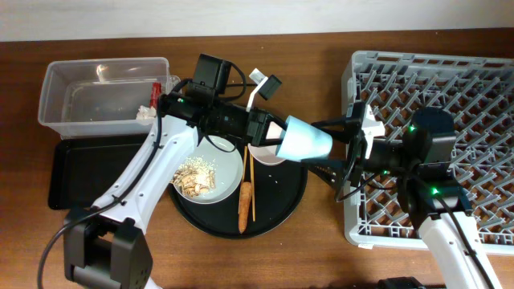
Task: Sort waste into correct bins and load items into the dishwasher rack
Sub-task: 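Hand the blue cup from the left gripper to the right gripper, then place the blue cup into the dish rack with the right gripper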
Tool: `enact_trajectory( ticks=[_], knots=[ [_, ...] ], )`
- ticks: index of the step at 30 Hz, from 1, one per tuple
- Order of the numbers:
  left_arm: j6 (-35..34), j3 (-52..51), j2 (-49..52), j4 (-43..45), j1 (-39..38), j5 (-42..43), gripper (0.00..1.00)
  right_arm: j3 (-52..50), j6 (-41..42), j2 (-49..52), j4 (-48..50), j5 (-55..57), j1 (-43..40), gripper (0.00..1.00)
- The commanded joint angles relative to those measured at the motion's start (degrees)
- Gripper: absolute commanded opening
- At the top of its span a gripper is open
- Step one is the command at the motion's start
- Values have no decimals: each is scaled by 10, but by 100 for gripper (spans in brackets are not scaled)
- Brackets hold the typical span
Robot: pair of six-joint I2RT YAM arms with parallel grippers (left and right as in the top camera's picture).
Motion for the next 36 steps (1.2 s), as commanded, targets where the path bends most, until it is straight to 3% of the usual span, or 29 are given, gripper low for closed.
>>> enact_trajectory(
  ticks=[1, 5, 7, 13, 14, 16, 17, 18, 23, 26, 29, 34, 36],
  knots=[
    [-8, 5, 7, 3, -1, 28, 0, 7, 0, 2, 39, -48, 3, 86],
    [-8, 5, 7, 3, -1, 28, 0, 7, 0, 2, 53, -59, 3, 82],
    [-8, 5, 7, 3, -1, 28, 0, 7, 0, 2, 53, -59, 3, 66],
    [-8, 5, 7, 13, -1, 28, 0, 7, 0, 2, 35, -59, 3, 64],
    [-8, 5, 7, 15, 0, 28, 3, 7, 0, 2, 30, -59, 3, 63],
    [-7, 5, 7, 15, 2, 16, 27, 7, 0, 2, 11, -58, 3, 63],
    [-7, 5, 7, 15, 5, -34, 44, 7, 8, 2, -10, -41, 2, 60],
    [-7, 5, 7, 11, 5, -94, 49, 7, 11, 2, -27, -22, 2, 58],
    [-8, 5, 6, -106, 43, -476, 70, 7, 11, 2, -120, 154, 2, 56],
    [-7, 5, -1, -192, 97, -629, 76, 9, 16, 1, -214, 261, -13, 55],
    [-7, 5, -14, -240, 143, -709, 77, 42, 39, 1, -313, 325, -92, 54],
    [-7, 5, -15, -243, 158, -727, 78, 156, 42, 2, -504, 515, -248, 54],
    [-7, 5, -15, -243, 158, -727, 78, 168, 82, 2, -535, 592, -302, 55]
  ],
)
